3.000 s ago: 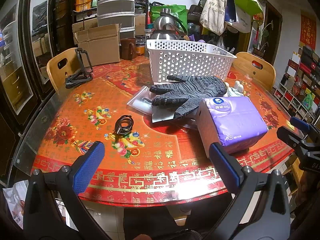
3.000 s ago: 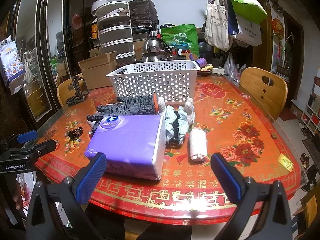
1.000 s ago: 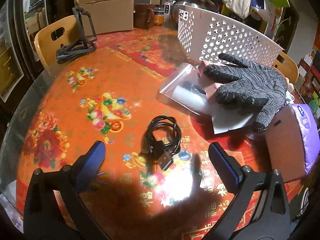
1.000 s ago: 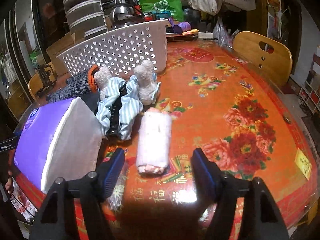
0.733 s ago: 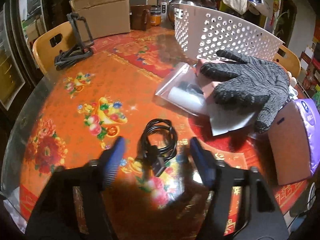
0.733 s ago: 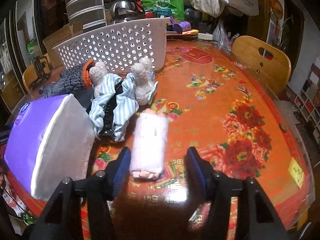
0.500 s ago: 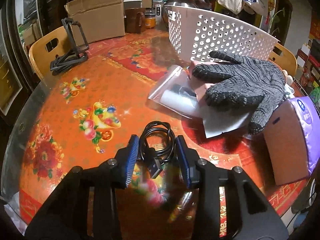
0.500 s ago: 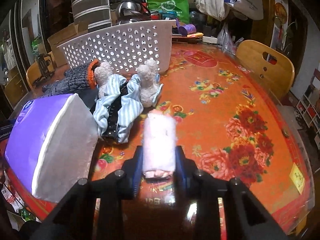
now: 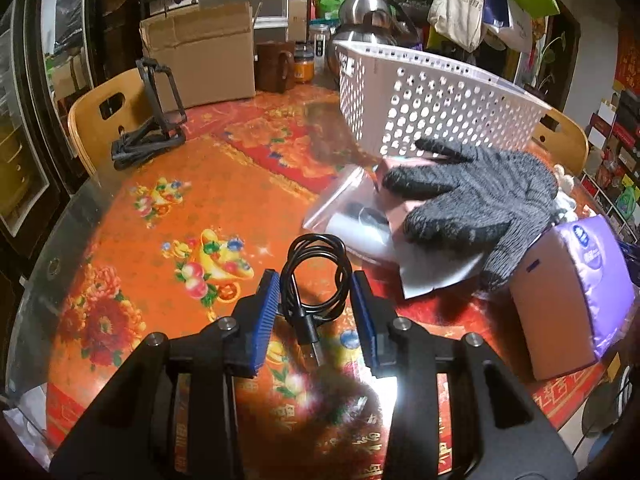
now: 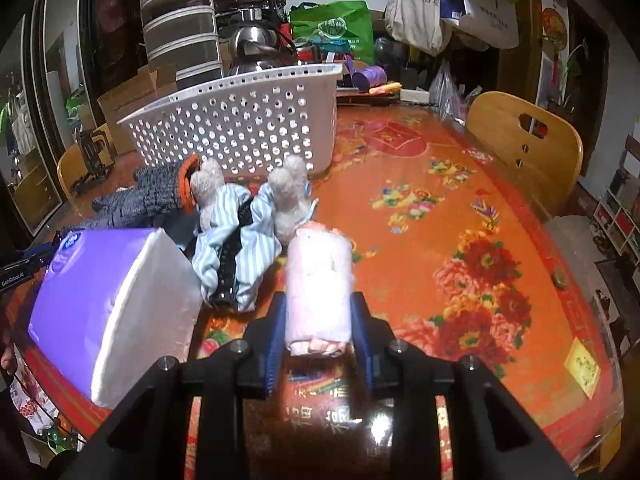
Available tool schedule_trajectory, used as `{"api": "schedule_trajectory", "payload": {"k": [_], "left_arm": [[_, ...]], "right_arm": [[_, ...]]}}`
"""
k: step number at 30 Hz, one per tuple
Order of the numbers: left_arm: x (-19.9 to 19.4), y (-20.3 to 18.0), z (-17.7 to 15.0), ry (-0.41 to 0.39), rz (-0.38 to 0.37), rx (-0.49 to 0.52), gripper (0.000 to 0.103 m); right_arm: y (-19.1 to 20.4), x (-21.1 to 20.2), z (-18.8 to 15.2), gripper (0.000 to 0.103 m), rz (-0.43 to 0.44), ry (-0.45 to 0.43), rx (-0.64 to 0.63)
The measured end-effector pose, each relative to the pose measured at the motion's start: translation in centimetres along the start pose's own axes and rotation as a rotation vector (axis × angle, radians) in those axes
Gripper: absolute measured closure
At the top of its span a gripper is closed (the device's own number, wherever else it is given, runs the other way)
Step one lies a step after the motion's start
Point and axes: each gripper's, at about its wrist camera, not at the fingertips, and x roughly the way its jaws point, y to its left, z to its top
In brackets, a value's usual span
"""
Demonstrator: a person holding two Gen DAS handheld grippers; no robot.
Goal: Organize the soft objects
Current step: 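Carry the cable and towel into the white basket and open both grippers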
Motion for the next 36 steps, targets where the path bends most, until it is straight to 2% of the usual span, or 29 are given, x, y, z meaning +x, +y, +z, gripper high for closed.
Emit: {"api": "schedule_trajectory", "payload": {"k": [9,15,22,26,33,36], "left_arm": [[-1.5,-0.3,1.1,-0.046,-0.007,0.004,0.069],[-2.5,-0.5,3.9,-0.083,-0.006,0.0,0.069],[-3.7,-2.0,10.6,-0.139,-0.021,0.022,0.069],[-3.2,-2.8,15.3,-0.149,-0.054,0.01,0.069],[1.9,-5.8,23.8,-0.067,-0.084,0.012,0.069],[4.6,-7.1,26.2,-0.034,-0.083,0.015,0.069]], "right_arm": [[-0.3,-0.8,1.5,0.073,0.008,-0.038,0.011],[-0.1,-2.1,4.5,0.074,0.021,-0.094,-0.016],[0.4,-2.5,10.7,0.073,0.023,-0.159,-0.063],[1.3,-0.9,15.1,0.073,0.031,-0.164,-0.095],[2.4,4.5,21.6,0.073,0.004,-0.099,-0.112],[2.4,7.2,23.4,0.073,0.004,-0.055,-0.097]]}}
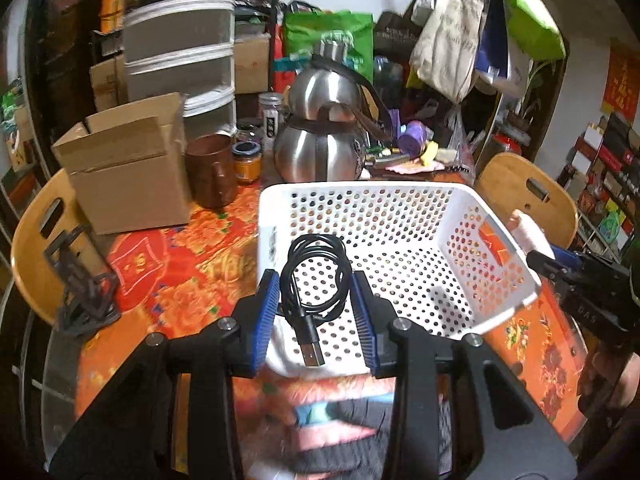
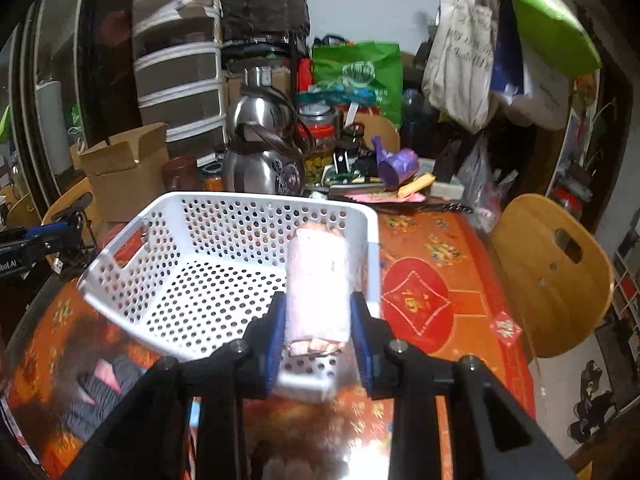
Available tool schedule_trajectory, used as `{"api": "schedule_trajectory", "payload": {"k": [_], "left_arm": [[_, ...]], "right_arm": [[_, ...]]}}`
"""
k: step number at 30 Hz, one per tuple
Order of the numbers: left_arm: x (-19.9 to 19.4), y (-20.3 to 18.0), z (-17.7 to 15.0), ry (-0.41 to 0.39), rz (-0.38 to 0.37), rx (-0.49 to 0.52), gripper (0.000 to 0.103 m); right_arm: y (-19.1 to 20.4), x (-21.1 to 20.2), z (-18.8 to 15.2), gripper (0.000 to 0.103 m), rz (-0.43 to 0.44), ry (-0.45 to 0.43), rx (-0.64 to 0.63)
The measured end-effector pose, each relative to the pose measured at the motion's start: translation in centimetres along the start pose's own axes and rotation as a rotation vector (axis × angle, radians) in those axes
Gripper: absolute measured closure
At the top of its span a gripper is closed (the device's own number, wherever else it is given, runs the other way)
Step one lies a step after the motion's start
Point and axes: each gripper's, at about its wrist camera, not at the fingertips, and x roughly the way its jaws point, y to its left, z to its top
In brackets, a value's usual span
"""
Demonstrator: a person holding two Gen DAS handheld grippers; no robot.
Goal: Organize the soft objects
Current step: 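Carry the cable and towel into the white basket and open both grippers, then withdraw both grippers from the basket back over the table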
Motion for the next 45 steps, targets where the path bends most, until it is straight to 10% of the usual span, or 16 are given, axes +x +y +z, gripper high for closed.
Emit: {"api": "schedule_trajectory", "payload": {"k": [16,18,20,22,45], "left_arm": [[9.8,-2.3,2.3,0.172,0.015,0.009,0.068],[9.6,-2.3,2.4,0.169,0.005,0.002,0.059],[9.1,-2.2,2.3,0.161,-0.007,-0.01,0.019],[8.4,-2.0,2.3,0.127,0.0,-0.008,0.01],[3.0,-1.2,-0.2,0.052,0.005,-0.032,0.0]], "right_arm": [[0.7,6.2,1.2,0.073,0.009,0.109,-0.033],[0.8,6.4,1.3,0.071,0.017,0.11,-0.031],[1.0,6.3,1.5,0.046,0.025,0.101,-0.031],[1.4,5.7,1.5,0.026,0.024,0.059,-0.045],[0.6,0.1,-0.9,0.024,0.088,0.003,0.013]]}}
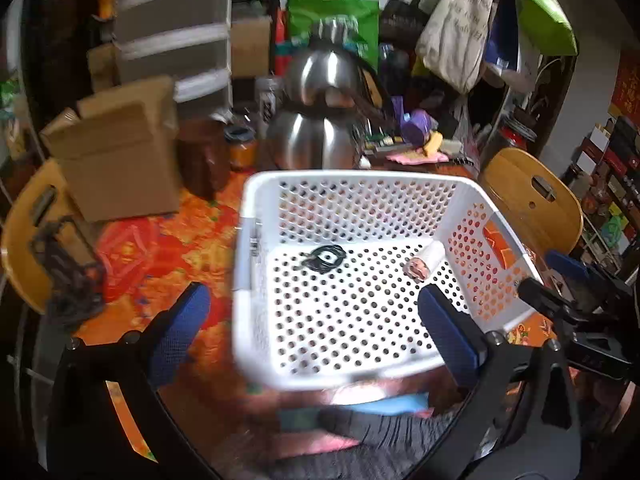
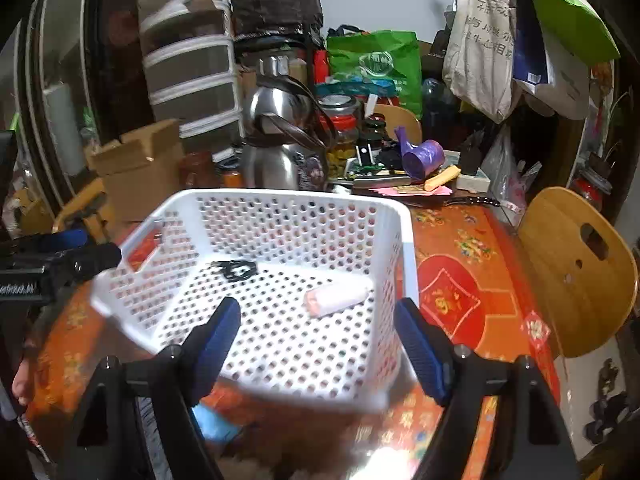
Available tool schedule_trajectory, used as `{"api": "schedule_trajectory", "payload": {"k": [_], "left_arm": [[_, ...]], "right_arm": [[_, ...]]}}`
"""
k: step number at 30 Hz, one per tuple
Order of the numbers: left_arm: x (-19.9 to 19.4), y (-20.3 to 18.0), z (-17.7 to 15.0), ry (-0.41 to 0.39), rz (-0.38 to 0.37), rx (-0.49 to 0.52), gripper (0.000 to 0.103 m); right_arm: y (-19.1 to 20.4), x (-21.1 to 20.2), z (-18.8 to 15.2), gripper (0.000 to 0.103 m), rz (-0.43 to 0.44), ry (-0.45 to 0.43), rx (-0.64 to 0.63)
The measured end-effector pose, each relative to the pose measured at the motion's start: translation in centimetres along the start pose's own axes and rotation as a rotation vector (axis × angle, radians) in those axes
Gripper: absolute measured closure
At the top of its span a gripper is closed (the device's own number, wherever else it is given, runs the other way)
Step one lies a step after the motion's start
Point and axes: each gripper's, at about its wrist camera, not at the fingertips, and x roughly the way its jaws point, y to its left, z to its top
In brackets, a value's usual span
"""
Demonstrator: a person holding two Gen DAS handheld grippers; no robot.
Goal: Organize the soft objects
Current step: 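Withdraw both grippers from the basket back over the table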
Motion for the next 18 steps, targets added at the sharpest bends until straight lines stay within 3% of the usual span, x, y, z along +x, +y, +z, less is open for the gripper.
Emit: {"api": "schedule_trajectory", "payload": {"k": [8,14,18], "left_arm": [[-9.3,1.9,-5.9,-0.128,-0.03,0.025,0.0],[-14.8,3.5,-14.1,-0.208,0.014,0.023,0.0],[-15.9,3.4,-20.6,-0.214,0.023,0.028,0.0]], "right_arm": [[-0.3,-8.7,-6.6,0.024,-0.02,-0.061,0.013],[0.1,-15.4,-14.6,0.024,-0.021,-0.144,0.06],[2.0,-16.1,-20.0,0.024,0.023,-0.141,0.062]]}}
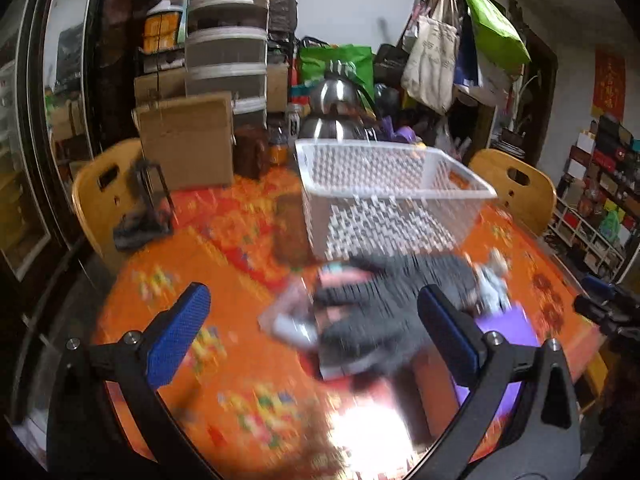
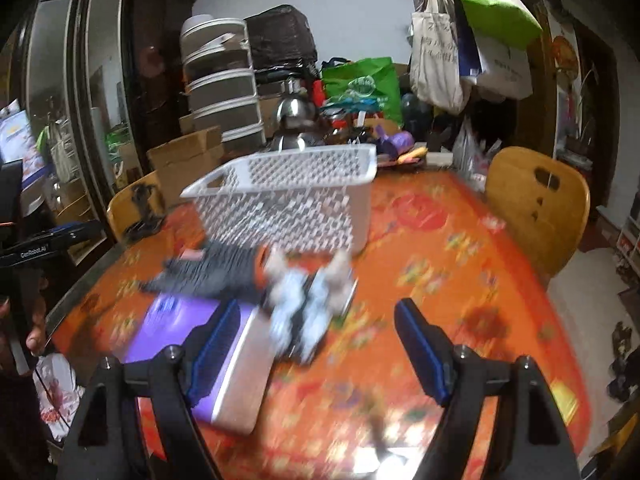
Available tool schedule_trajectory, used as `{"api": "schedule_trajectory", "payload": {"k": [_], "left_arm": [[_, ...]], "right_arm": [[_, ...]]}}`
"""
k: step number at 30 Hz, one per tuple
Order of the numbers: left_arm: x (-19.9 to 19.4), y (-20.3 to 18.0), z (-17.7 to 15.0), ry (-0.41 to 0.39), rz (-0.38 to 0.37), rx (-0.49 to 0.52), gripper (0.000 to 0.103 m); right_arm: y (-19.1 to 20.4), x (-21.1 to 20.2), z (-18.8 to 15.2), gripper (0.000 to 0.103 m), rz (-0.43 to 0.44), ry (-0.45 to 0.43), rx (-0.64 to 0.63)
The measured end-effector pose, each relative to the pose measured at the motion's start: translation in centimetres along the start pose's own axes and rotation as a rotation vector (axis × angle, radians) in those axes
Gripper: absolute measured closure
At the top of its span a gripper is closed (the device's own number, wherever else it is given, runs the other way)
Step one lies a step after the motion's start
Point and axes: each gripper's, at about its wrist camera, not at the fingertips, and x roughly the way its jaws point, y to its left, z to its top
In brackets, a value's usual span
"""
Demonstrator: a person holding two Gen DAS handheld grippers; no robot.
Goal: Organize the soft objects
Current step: 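Withdraw both grippers from the basket back over the table, then close both grippers on the purple tissue pack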
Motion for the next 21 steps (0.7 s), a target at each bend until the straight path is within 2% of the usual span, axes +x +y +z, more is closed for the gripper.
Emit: {"api": "schedule_trajectory", "payload": {"k": [3,5,9,15,21], "left_arm": [[0.0,-1.0,-3.6,0.024,-0.01,0.008,0.001],[0.0,-1.9,-6.2,0.045,-0.026,0.021,0.007],[-1.1,-3.1,-9.7,0.044,-0.058,0.022,0.007],[-1.3,-4.9,-11.6,0.048,-0.077,0.042,0.007],[-1.1,-6.7,-11.8,0.033,-0.123,0.076,0.017]], "right_arm": [[1.6,0.0,-2.9,0.024,0.041,0.018,-0.005],[2.4,0.0,-4.0,0.024,0.063,0.022,-0.013],[3.8,-0.1,-5.6,0.024,0.091,0.029,-0.042],[3.8,0.5,-6.5,0.027,0.133,0.043,-0.023],[4.5,1.1,-6.9,0.036,0.162,0.051,-0.047]]}}
